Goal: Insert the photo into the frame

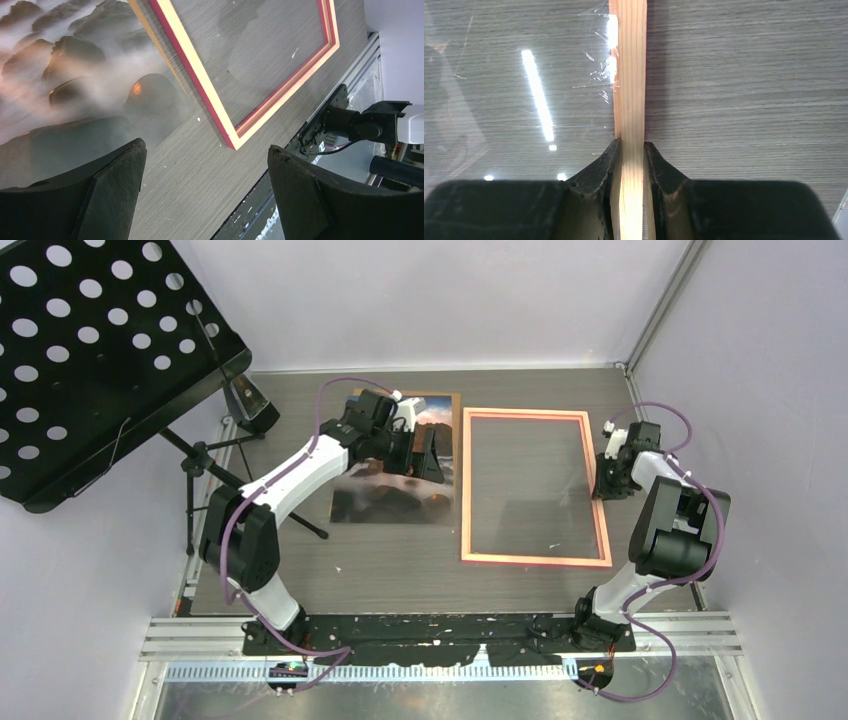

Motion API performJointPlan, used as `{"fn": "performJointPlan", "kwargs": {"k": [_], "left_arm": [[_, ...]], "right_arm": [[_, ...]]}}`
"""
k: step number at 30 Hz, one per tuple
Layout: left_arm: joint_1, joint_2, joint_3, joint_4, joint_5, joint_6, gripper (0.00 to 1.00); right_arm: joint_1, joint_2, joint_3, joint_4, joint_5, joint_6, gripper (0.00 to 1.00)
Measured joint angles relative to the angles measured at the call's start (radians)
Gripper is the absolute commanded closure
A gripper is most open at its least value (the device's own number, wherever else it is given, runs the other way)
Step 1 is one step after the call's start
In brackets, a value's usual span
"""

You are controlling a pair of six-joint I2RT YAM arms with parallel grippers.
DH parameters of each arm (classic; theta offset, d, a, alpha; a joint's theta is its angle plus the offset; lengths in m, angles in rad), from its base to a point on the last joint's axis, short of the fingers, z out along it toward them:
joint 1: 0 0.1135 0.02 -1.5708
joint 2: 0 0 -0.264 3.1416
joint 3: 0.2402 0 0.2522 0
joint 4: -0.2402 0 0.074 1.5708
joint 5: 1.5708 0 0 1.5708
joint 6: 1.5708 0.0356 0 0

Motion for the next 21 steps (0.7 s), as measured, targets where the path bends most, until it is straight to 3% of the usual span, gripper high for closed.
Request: {"fn": "performJointPlan", "kwargs": {"k": [21], "left_arm": [[0.12, 0.0, -0.044, -0.002, -0.085, 0.027, 0.1]], "right_arm": [[-0.014, 0.031, 0.036, 0.003, 0.04, 0.049, 0.82]]}}
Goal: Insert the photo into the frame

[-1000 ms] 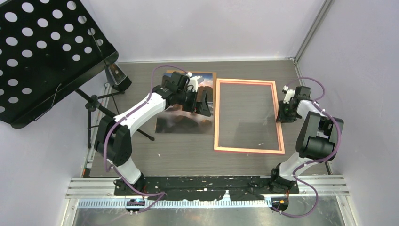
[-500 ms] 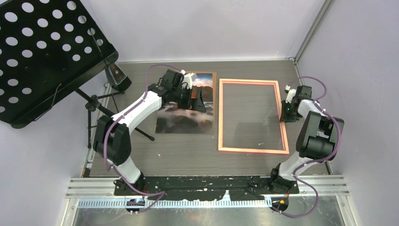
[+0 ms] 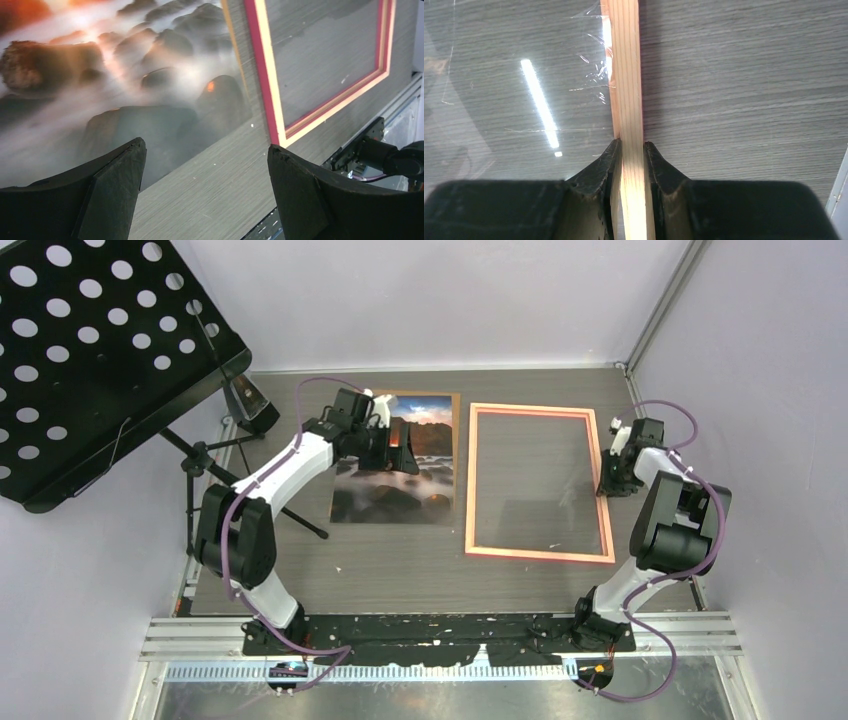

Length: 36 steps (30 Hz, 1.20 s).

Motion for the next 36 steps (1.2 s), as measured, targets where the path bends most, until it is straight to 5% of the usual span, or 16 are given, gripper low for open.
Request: {"fn": "performJointPlan", "kwargs": {"k": [3, 9, 17, 29, 36], "left_arm": [[0.029, 0.0, -0.007, -0.01, -0.018, 0.009, 0.1], [0.078, 0.0, -0.019, -0.033, -0.055, 0.043, 0.09], [0.146, -0.008, -0.07, -0.041, -0.038, 0.082, 0.02], [0.203, -0.06, -0.085, -0.04, -0.034, 0.119, 0.0], [0.211, -0.063, -0.085, -0.07, -0.112, 0.167, 0.0]], "right_arm": [[-0.002, 0.011, 0.012, 0.005, 0.003, 0.005, 0.78], [-0.014, 0.02, 0.02, 0.026, 0.008, 0.028, 0.44], [-0.021, -0.018, 0.02, 0.031, 0.009, 0.048, 0.23], [0.034, -0.234, 0.079, 0.019, -0.099, 0.069, 0.08], [0.298, -0.254, 0.14, 0.031, -0.142, 0.097, 0.08]]}}
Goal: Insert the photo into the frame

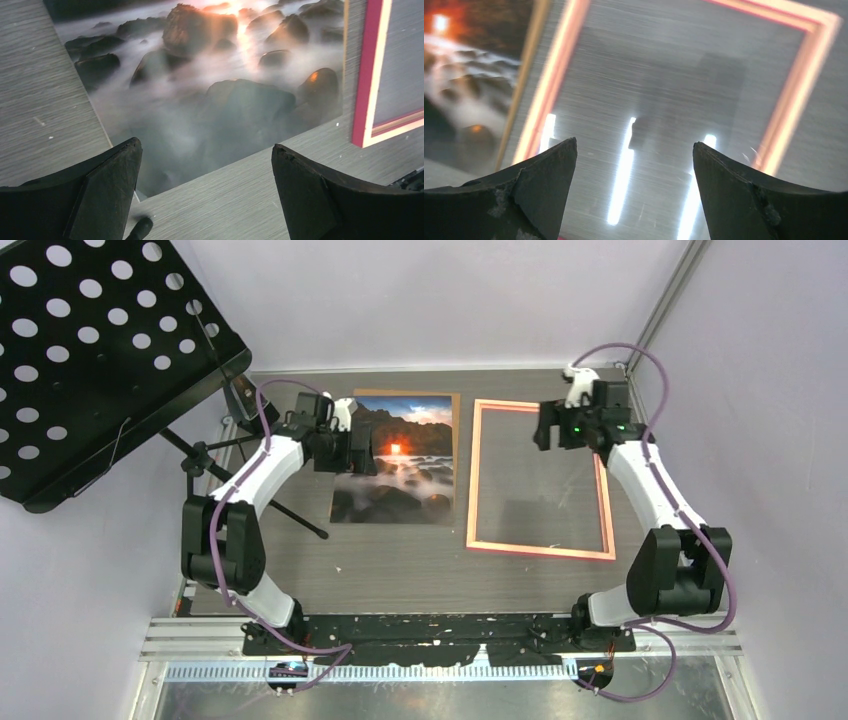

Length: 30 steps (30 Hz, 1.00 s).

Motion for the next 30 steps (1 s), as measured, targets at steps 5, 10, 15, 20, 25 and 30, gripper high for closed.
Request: {"fn": "performJointPlan", "kwargs": {"k": [5, 10, 15, 20, 25, 30], "left_arm": [[0.011, 0.015, 0.002, -0.025, -0.051, 0.026, 0.01], [0.04, 0.073, 0.014, -0.043, -0.066, 0.043, 0.02], [0.082, 0.118, 0.021, -0.053, -0.038, 0.043, 0.03], [0.127, 0.159, 0.032, -0.058, 0.002, 0.042, 0.03], [0.143, 0.163, 0.032, -0.058, 0.021, 0.042, 0.04], [0.143, 0.163, 0.032, -0.059, 0.027, 0.042, 0.04]], "right_arm": [[0.204, 0.049, 0.062, 0.029, -0.025, 0.016, 0.09], [0.325, 0.164, 0.124, 0.073, -0.056, 0.034, 0.11], [0.419, 0.299, 0.191, 0.091, -0.087, 0.06, 0.13], [0.482, 0.437, 0.255, 0.127, -0.121, 0.097, 0.13], [0.51, 0.527, 0.277, 0.134, -0.13, 0.13, 0.14], [0.509, 0.57, 0.297, 0.133, -0.104, 0.149, 0.15]]}}
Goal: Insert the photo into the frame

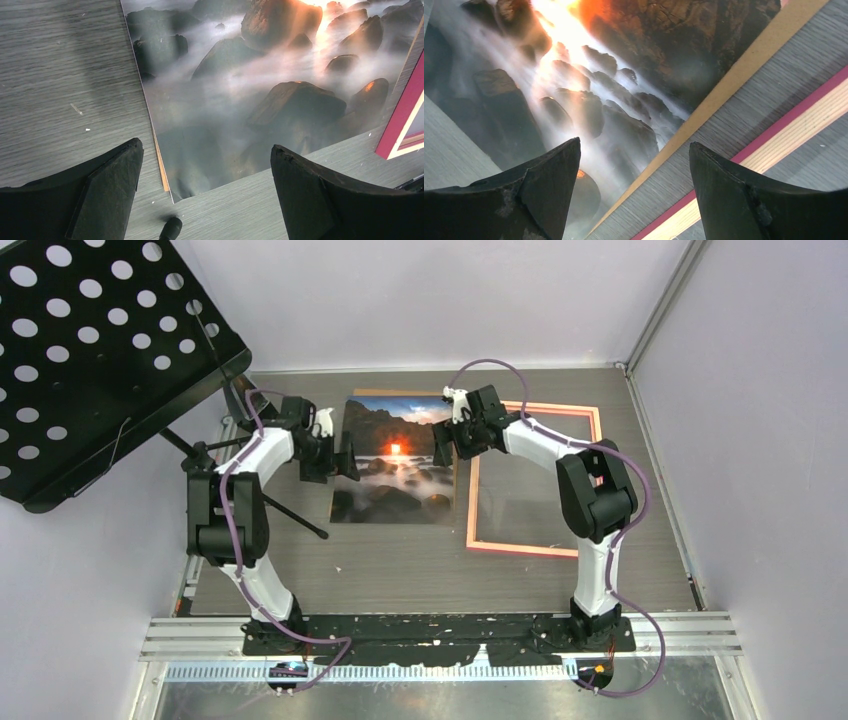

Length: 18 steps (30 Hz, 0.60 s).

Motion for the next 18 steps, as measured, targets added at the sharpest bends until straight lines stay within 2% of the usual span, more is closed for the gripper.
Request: {"fn": "performJointPlan", "kwargs": {"k": [18], "left_arm": [[0.004, 0.131, 0.138, -0.012, 0.005, -0.009, 0.06]], "right_arm": [[-0.001, 0.016, 0.003, -0.06, 0.132, -0.004, 0.15]]}}
